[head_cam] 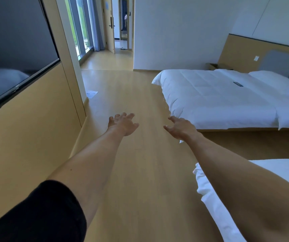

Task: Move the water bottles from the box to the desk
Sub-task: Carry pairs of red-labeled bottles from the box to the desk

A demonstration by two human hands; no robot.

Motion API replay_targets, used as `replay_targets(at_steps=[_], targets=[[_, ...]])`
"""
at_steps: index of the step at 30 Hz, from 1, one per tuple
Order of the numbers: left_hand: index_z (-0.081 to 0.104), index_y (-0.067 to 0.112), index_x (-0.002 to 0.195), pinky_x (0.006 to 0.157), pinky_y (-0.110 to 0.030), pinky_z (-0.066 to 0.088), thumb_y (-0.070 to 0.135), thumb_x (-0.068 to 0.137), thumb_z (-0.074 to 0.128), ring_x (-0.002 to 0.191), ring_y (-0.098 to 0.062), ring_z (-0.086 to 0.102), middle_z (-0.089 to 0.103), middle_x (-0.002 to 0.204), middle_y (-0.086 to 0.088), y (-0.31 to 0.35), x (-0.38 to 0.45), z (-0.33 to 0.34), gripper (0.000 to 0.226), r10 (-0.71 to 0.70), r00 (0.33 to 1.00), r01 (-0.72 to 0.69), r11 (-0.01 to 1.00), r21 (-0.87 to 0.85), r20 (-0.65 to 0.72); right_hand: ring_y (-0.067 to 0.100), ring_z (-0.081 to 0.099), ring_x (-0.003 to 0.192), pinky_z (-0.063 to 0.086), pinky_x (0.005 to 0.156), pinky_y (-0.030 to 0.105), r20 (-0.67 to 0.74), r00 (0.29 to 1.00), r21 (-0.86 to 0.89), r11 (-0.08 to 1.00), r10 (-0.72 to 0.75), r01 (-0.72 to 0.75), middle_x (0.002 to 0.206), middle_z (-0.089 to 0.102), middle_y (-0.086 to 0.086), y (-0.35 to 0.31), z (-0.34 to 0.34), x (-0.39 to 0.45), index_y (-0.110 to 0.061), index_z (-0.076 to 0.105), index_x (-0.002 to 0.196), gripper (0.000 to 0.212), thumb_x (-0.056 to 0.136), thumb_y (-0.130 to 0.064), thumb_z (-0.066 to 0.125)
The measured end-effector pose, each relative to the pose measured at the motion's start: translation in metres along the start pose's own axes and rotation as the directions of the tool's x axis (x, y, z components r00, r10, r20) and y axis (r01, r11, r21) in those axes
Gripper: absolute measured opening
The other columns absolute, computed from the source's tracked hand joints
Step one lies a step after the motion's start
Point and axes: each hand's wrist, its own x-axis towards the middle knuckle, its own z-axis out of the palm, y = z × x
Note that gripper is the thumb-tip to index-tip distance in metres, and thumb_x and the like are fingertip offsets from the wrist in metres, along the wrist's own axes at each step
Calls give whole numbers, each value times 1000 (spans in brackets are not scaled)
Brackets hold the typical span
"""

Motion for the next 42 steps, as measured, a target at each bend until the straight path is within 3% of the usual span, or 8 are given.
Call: replay_targets(at_steps=[4,12,21,33,42], targets=[[28,36,156,117,-44,22,59,101,35,146,-29,29,31,160,-2,-2,49,1,60,13,1000,-13,1000,-4,13,27,34,143,37,111,46,15,1000,3,1000,14,-14,154,40,9,-5,3,49,-33,36,151,59,98,-59,42],[28,36,155,119,-46,19,59,100,36,147,-28,27,31,160,-1,4,161,-5,60,-24,1000,24,1000,5,19,29,38,141,38,109,43,68,998,-15,1000,7,-6,154,42,8,9,13,175,-34,33,152,61,98,-61,37],[29,34,155,116,-46,21,56,102,38,146,-31,30,33,159,-4,33,319,-33,59,-94,996,94,996,3,1,28,38,142,36,112,44,159,986,93,995,-39,25,156,42,4,34,-7,351,-32,31,154,63,98,-60,37],[32,34,154,115,-43,23,53,103,39,143,-28,33,38,156,-3,48,485,-35,56,-88,996,87,996,-35,-11,29,40,141,36,113,48,182,980,13,996,-85,84,156,41,6,28,-9,525,-30,32,154,62,99,-58,39],[34,34,153,117,-43,24,53,102,41,143,-28,34,39,155,-2,15,673,-39,55,-46,999,47,996,-72,9,28,41,139,35,107,42,131,991,-118,991,-41,57,153,42,6,-14,-12,689,-32,30,154,62,99,-60,38]])
